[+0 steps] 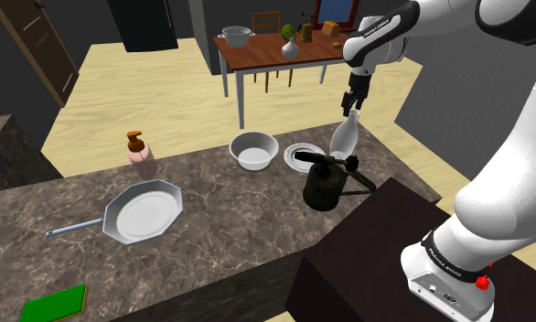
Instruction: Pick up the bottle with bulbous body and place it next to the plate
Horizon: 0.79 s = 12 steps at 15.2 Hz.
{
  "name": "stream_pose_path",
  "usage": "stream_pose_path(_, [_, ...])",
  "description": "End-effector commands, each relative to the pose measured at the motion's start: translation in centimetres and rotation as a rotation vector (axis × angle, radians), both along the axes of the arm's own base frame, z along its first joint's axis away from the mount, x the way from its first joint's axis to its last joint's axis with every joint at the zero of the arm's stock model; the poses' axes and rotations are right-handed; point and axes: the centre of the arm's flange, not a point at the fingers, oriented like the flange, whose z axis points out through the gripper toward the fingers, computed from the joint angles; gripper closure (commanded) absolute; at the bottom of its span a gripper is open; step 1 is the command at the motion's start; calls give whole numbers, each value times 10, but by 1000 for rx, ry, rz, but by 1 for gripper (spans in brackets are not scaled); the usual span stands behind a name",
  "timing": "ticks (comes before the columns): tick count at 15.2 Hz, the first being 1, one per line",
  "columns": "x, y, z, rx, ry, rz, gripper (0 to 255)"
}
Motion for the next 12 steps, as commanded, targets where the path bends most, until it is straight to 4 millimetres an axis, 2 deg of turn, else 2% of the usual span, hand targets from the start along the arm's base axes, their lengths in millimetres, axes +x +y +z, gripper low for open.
stream_pose_path(1, [0, 0, 0, 0, 0, 0, 0])
stream_pose_path(5, [6, -1, 50, 0, 0, 0, 0])
stream_pose_path(12, [6, -1, 50, 0, 0, 0, 0])
